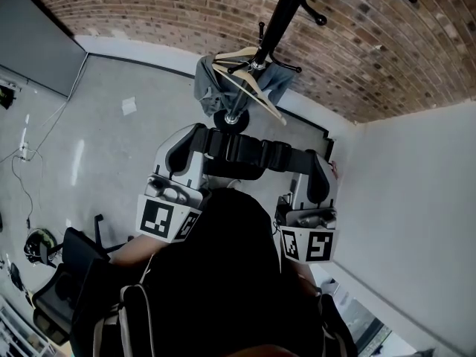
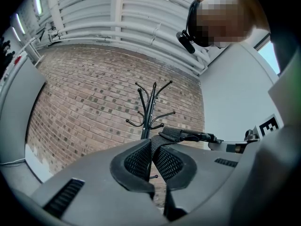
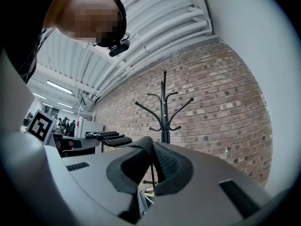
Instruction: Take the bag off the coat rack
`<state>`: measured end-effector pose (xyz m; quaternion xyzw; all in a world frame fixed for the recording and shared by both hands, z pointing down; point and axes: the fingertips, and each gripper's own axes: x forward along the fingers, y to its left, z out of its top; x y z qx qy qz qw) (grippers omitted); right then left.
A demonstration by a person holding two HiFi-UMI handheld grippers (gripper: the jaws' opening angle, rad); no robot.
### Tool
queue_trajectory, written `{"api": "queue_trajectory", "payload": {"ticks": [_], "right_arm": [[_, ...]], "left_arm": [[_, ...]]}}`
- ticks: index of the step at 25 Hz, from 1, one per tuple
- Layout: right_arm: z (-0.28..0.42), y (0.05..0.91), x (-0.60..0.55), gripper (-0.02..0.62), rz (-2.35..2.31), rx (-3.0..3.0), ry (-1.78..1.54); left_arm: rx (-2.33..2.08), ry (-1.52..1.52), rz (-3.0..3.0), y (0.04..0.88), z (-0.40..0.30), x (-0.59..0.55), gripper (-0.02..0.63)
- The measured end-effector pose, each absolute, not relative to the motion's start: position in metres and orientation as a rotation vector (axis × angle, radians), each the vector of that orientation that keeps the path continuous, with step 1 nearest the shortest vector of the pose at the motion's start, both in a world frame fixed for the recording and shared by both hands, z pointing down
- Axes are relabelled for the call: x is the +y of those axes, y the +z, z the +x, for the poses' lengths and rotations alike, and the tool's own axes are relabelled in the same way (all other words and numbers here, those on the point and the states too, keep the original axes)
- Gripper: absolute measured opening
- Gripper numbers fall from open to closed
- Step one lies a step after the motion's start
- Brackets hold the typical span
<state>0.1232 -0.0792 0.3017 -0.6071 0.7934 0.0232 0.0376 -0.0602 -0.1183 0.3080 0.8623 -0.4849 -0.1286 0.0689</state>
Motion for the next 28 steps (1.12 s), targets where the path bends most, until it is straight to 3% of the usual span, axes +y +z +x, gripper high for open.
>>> {"api": "queue_trajectory", "payload": {"ticks": [28], "right_arm": [[0.108,0.304,-0.099,0.020,-1.876,2.447,0.075]], "left_arm": [[-1.446,-0.404,2.595,0.302,-0.074,-0.136,0.020]]}}
